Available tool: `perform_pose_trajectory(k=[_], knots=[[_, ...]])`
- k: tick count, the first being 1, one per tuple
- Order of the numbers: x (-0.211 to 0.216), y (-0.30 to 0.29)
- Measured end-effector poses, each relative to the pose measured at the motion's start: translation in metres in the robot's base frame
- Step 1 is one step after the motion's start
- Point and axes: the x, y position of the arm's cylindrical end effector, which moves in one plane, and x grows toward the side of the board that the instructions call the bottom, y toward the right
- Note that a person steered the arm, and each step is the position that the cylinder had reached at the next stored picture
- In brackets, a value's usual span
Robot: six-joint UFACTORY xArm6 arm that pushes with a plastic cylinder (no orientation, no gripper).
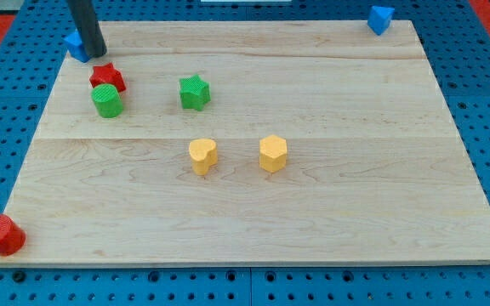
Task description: Push the blue cube up a bit
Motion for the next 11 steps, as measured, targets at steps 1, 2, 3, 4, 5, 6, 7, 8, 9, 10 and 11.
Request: perform_pose_trajectory(k=[1, 2, 3, 4, 5, 6, 7, 8, 9, 10, 11], knots=[[0.011, -0.027], [0.014, -0.058], [0.016, -0.062], [0.017, -0.061], [0.014, -0.061], [0.014, -0.062], [0.014, -0.061], [0.002, -0.061], [-0.013, -0.061], [-0.025, -0.061], [-0.021, -0.062]])
